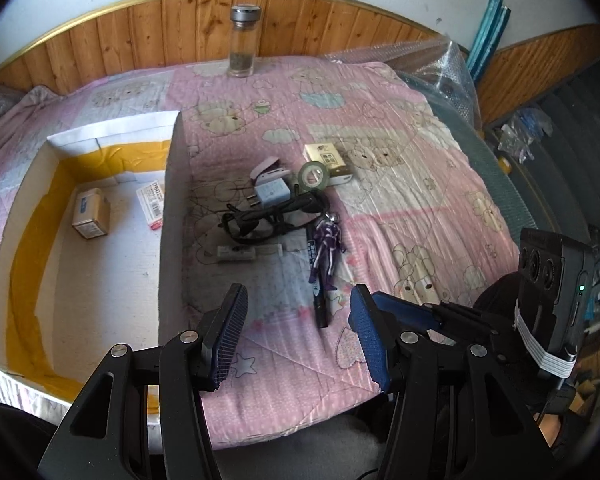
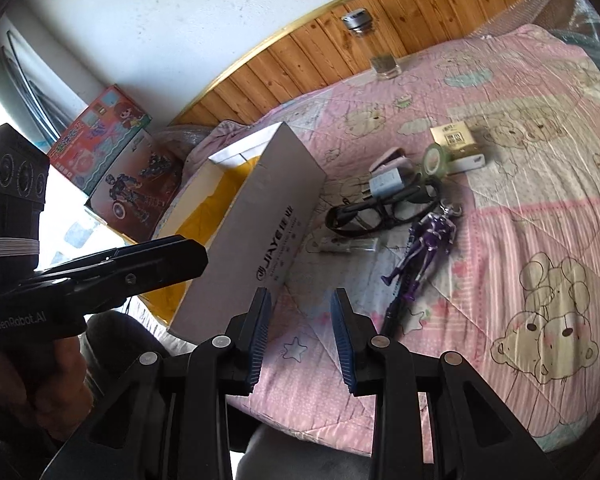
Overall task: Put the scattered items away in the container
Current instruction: 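Withdraw both tools from the cardboard box back toward the remaining items, then grasp the black glasses with the left tool while the right tool grasps the purple action figure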
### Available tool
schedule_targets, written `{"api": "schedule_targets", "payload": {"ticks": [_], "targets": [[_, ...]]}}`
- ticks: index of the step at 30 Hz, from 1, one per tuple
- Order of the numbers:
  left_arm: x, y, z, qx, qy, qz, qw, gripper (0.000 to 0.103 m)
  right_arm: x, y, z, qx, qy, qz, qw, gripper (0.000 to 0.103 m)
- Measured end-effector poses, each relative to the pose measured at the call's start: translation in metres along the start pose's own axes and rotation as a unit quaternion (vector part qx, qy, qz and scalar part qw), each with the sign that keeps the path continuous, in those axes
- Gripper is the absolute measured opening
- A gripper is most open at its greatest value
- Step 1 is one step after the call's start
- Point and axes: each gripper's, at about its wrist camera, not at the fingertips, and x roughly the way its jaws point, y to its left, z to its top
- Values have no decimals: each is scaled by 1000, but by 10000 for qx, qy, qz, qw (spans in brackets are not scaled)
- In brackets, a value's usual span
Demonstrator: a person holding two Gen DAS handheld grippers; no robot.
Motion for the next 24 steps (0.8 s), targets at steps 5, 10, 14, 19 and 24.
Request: {"api": "schedule_targets", "payload": {"ticks": [5, 10, 14, 19, 24], "targets": [[25, -2, 11, 4, 167, -47, 9998, 56, 10, -26, -1, 343, 171, -78, 9992, 33], [53, 2, 28, -33, 317, -89, 9995, 56, 18, -43, 3, 561, 261, -193, 9979, 33], [75, 3, 43, 44, 364, 43, 9993, 56, 26, -52, 10, 678, 355, -318, 9966, 33], [107, 5, 59, 292, 463, 252, 9982, 56, 43, -62, 20, 873, 559, -500, 9934, 41], [140, 13, 69, 491, 594, 419, 9961, 57, 65, -75, 30, 1069, 729, -761, 9887, 47]]}}
